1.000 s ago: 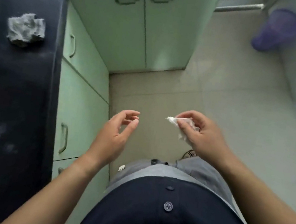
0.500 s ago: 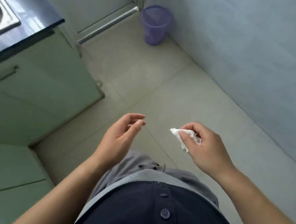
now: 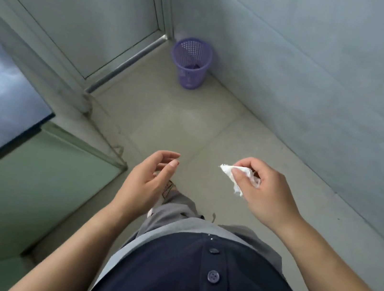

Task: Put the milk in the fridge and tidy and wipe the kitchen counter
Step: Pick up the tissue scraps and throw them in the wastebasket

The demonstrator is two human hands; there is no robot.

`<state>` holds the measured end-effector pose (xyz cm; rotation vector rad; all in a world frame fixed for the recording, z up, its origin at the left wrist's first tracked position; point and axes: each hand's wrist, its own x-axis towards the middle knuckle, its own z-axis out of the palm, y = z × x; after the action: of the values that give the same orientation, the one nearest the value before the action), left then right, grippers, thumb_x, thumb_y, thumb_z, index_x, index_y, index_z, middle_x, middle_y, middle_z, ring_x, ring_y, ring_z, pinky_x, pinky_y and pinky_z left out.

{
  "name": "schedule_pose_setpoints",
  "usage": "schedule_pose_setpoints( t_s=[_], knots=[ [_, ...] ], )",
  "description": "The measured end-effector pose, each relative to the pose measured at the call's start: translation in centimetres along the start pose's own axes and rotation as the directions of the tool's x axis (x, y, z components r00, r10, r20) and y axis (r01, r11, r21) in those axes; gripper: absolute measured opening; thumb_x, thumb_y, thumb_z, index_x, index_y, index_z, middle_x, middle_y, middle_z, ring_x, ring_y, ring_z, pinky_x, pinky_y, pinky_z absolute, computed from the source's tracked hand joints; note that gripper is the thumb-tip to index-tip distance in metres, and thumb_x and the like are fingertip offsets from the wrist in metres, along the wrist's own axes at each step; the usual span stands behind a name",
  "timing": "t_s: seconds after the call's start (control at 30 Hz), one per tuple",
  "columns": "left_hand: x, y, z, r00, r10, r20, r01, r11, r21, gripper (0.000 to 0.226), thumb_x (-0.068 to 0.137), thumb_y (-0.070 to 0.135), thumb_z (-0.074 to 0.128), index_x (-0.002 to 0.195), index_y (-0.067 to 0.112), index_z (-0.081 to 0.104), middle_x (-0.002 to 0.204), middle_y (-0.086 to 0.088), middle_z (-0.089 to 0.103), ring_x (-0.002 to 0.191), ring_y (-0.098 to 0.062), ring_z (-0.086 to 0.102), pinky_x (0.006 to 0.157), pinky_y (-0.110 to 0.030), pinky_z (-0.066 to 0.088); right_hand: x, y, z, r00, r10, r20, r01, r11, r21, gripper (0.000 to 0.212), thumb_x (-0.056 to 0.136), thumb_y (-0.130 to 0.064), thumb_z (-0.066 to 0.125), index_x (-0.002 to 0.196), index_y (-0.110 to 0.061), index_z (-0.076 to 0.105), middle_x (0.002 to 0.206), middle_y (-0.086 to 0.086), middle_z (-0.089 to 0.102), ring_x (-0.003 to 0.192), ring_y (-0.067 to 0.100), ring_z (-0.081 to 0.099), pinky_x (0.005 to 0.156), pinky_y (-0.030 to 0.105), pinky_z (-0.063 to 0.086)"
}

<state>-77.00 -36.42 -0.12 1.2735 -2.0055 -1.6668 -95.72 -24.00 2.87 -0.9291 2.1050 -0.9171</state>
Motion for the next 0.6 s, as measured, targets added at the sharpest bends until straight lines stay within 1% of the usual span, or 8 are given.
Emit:
schedule_pose_setpoints(
  t_s=[0.07,0.17,0.3,0.43,0.5,0.6],
  knots=[
    [4.3,1.6,-2.3,1.000,0.028,-0.009,-0.028,0.999,0.026,0.026,0.087,0.043,0.046,0.106,0.031,0.059,0.103,0.011,0.067,0.100,-0.002,0.060,0.081,-0.014,0.043,4.3,-2.3,0.1,1.000,-0.010,0.012,0.010,1.000,0.010,0.009,0.087,-0.025,0.059,0.079,-0.023,0.062,0.069,-0.007,0.064,0.061,-0.001,0.056,0.052,0.011,0.039],
    [9.8,3.3,-4.8,0.999,0.052,-0.009,-0.052,0.998,0.040,0.027,0.088,0.042,0.046,0.107,0.030,0.059,0.104,0.009,0.066,0.099,-0.003,0.060,0.084,-0.019,0.044,9.9,-4.6,0.2,1.000,-0.019,-0.002,0.019,1.000,-0.001,0.009,0.087,-0.028,0.059,0.078,-0.026,0.061,0.068,-0.008,0.064,0.064,0.003,0.055,0.053,0.014,0.039],
    [14.9,4.3,-5.9,1.000,0.010,-0.003,-0.010,0.999,0.049,0.022,0.089,0.040,0.047,0.105,0.032,0.059,0.103,0.009,0.066,0.097,-0.004,0.061,0.085,-0.020,0.046,15.0,-5.7,-0.6,0.999,0.046,0.005,-0.047,0.998,0.045,0.010,0.086,-0.026,0.059,0.079,-0.021,0.063,0.068,-0.007,0.064,0.056,-0.005,0.055,0.050,0.008,0.038],
    [20.3,5.9,-6.1,1.000,0.002,0.023,-0.006,0.988,0.156,0.019,0.093,0.033,0.049,0.109,0.028,0.059,0.105,0.010,0.065,0.096,-0.001,0.060,0.088,-0.026,0.046,20.5,-5.3,-2.0,0.994,0.101,0.035,-0.102,0.995,0.020,0.010,0.088,-0.023,0.058,0.080,-0.021,0.063,0.070,-0.008,0.064,0.056,-0.006,0.055,0.050,0.008,0.038],
    [23.6,7.2,-6.3,1.000,0.020,0.007,-0.021,0.983,0.180,0.019,0.093,0.032,0.050,0.109,0.027,0.059,0.105,0.010,0.065,0.096,-0.001,0.060,0.090,-0.028,0.047,24.0,-5.5,-2.8,0.994,0.094,0.049,-0.094,0.996,0.006,0.010,0.087,-0.024,0.058,0.079,-0.024,0.063,0.069,-0.009,0.065,0.058,-0.006,0.055,0.051,0.008,0.038],
    [29.3,9.8,-6.6,0.997,0.035,-0.062,-0.023,0.983,0.182,0.018,0.093,0.031,0.050,0.108,0.027,0.059,0.104,0.010,0.066,0.094,-0.001,0.059,0.090,-0.029,0.048,30.6,-7.0,-4.9,0.997,0.032,0.066,-0.031,0.999,-0.010,0.010,0.087,-0.027,0.058,0.078,-0.028,0.062,0.067,-0.010,0.065,0.059,-0.002,0.056,0.050,0.011,0.038]
  ],
)
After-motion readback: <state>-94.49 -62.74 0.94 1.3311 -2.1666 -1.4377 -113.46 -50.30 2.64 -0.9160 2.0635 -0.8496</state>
